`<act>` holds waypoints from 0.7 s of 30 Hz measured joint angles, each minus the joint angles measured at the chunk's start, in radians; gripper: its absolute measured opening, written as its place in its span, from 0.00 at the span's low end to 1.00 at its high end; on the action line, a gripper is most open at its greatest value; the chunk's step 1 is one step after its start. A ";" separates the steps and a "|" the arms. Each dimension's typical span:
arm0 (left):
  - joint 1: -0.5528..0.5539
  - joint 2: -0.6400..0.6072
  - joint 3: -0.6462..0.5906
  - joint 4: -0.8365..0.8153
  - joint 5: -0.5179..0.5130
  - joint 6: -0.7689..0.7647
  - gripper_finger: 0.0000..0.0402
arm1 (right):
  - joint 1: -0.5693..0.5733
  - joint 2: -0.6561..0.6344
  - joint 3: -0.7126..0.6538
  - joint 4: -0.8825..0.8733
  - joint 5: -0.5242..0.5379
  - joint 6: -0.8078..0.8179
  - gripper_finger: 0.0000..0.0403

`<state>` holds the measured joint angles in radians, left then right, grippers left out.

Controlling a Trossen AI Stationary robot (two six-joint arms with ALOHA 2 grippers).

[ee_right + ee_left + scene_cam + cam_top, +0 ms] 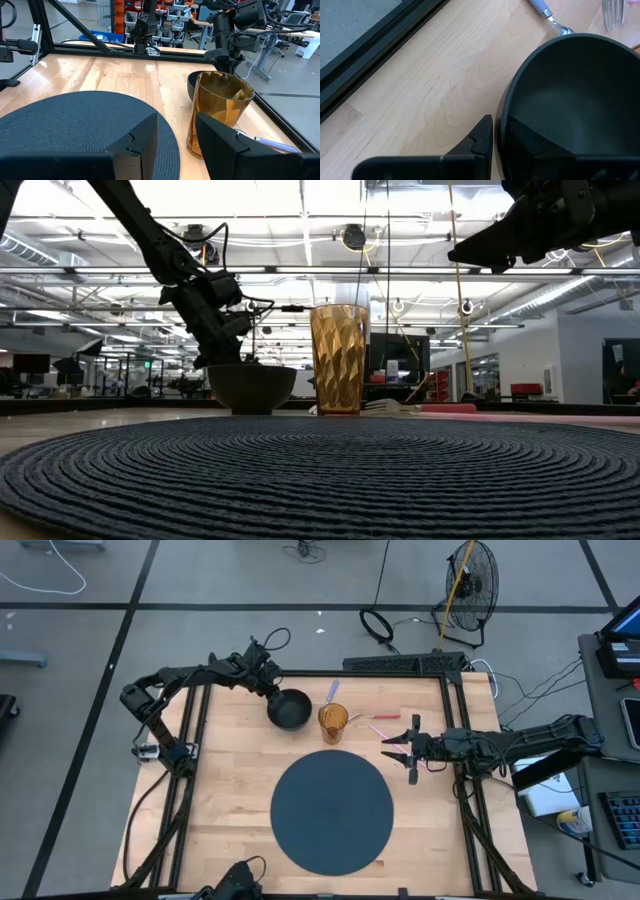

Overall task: Pick & Place Utensil
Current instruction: Put the black bowl on the left of the blue mat

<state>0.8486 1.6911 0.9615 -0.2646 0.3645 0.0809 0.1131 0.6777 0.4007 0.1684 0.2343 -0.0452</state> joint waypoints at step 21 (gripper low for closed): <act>0.000 0.000 0.000 0.001 -0.001 0.001 0.11 | 0.000 0.000 0.000 0.000 0.000 0.000 0.32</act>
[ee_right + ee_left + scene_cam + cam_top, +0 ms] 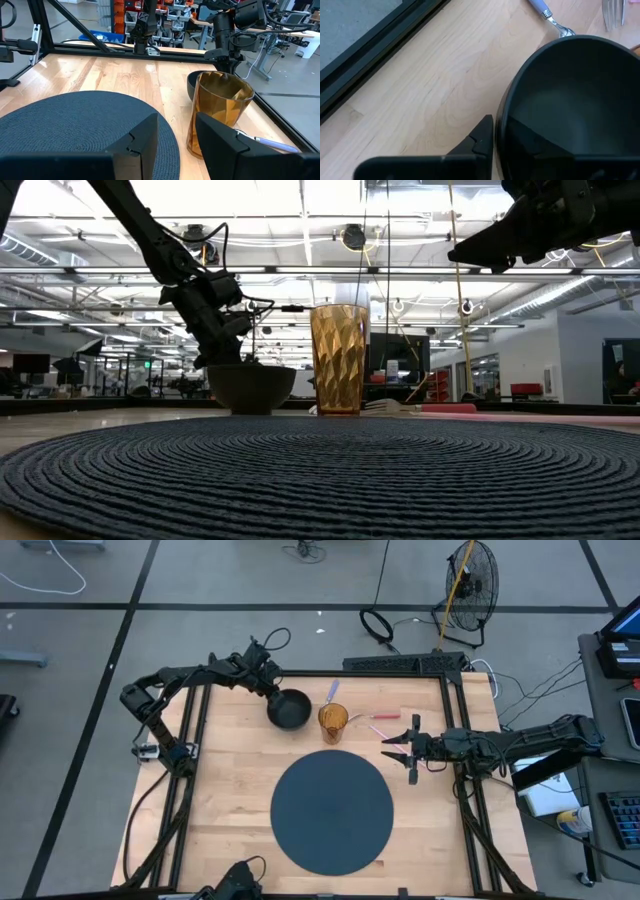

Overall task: Pick & Place Utensil
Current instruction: Put the black bowl on the left of the blue mat

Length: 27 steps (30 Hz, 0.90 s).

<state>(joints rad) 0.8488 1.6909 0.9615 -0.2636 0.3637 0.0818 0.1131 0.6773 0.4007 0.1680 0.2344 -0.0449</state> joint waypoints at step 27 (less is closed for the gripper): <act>-0.001 0.000 0.000 -0.002 0.001 0.000 0.04 | 0.000 0.000 0.000 0.000 0.000 0.000 0.32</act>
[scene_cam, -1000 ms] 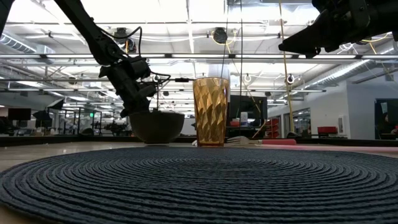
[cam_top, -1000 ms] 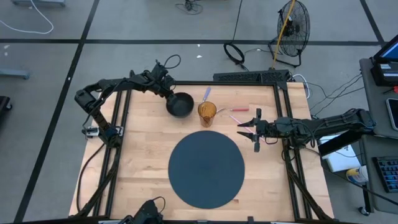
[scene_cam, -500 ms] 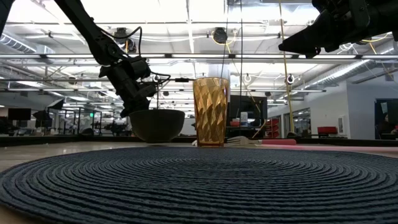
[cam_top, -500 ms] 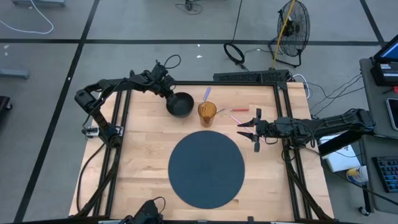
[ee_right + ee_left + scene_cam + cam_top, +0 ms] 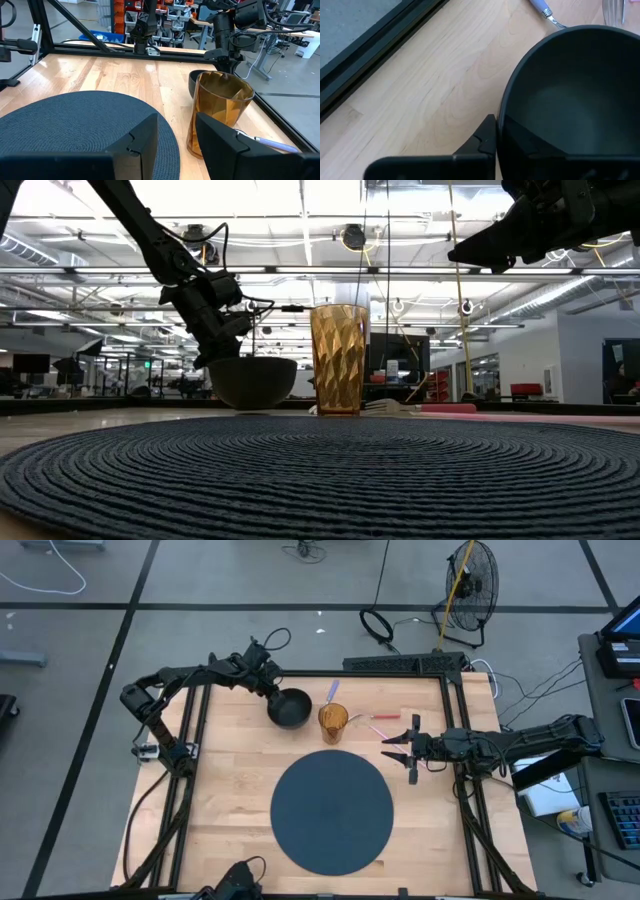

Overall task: Pick & Place Utensil
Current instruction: Put the black bowl on the left of the blue mat

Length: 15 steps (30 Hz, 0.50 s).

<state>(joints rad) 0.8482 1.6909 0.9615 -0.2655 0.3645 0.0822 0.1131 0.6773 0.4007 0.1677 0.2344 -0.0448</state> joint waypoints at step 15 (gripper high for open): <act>0.000 0.000 0.000 0.000 0.000 -0.002 0.03 | 0.000 0.000 0.000 0.000 0.000 0.000 0.32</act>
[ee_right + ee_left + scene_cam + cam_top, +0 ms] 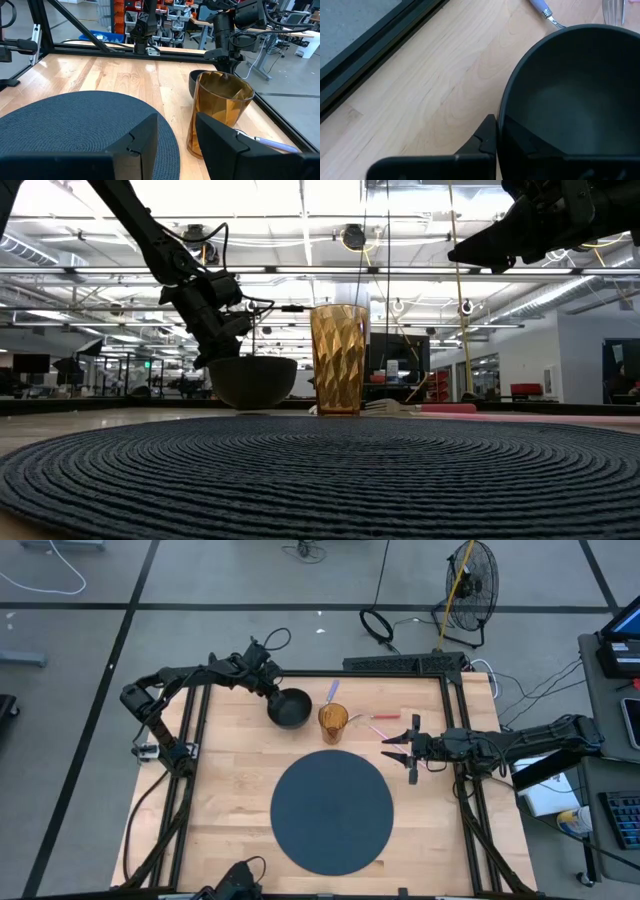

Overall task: Pick & Place Utensil
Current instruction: Put the black bowl on the left of the blue mat

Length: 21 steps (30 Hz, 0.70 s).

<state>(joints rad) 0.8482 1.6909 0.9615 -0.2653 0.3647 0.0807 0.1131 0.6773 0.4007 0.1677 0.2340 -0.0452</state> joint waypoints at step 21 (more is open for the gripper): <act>0.000 0.000 0.000 0.000 0.001 0.003 0.04 | 0.000 0.000 0.000 0.000 0.000 0.000 0.32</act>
<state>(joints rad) 0.8482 1.6909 0.9615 -0.2656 0.3657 0.0835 0.1130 0.6773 0.4007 0.1677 0.2343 -0.0452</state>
